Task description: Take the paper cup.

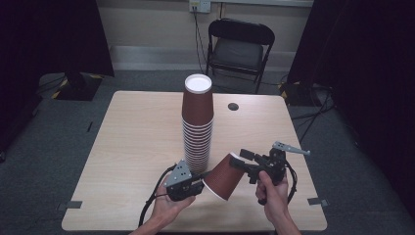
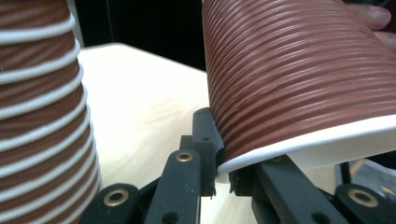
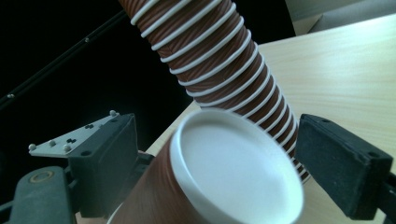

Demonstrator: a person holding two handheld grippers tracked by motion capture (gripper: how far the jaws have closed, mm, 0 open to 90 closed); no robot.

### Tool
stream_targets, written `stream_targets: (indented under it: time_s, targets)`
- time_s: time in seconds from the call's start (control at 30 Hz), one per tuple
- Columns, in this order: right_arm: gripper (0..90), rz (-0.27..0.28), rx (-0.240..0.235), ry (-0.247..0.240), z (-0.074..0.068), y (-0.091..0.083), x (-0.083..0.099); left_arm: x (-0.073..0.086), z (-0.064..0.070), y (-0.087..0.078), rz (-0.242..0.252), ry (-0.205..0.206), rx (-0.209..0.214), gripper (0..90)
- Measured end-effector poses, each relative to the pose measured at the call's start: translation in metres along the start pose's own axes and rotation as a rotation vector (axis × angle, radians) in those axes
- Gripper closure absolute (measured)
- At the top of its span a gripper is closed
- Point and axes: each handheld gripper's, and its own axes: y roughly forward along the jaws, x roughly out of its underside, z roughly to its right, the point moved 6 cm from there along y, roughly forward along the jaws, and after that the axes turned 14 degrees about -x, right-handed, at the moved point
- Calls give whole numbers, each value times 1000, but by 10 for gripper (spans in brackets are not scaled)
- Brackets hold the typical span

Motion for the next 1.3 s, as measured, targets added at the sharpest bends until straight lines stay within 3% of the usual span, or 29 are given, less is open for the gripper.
stream_targets:
  time_s: [0.33, 0.5, 0.63, 0.77, 0.83, 0.93, 1.03, 1.3]
  targets:
    - [186, -63, 31, -117, -6, -4, 2, 4, -8, -4, -140, -35, 48, 834]
    - [236, -98, 6, -162, -10, -4, 2, 9, -12, -4, -228, -30, 53, 834]
    - [241, -197, -32, -199, -14, 0, 6, 11, -16, -8, -288, -20, 52, 837]
    - [222, -303, -60, -243, -17, 6, 14, 11, -17, -10, -337, 3, 82, 838]
    - [194, -336, -88, -263, -20, 10, 17, 12, -17, -11, -363, 25, 93, 839]
    - [183, -382, -108, -304, -24, 14, 19, 12, -16, -10, -397, 26, 110, 839]
    - [163, -447, -129, -343, -25, 17, 23, 14, -16, -8, -409, 30, 112, 839]
    - [138, -641, -125, -490, -25, 22, 41, 17, -13, -5, -442, 35, 143, 839]
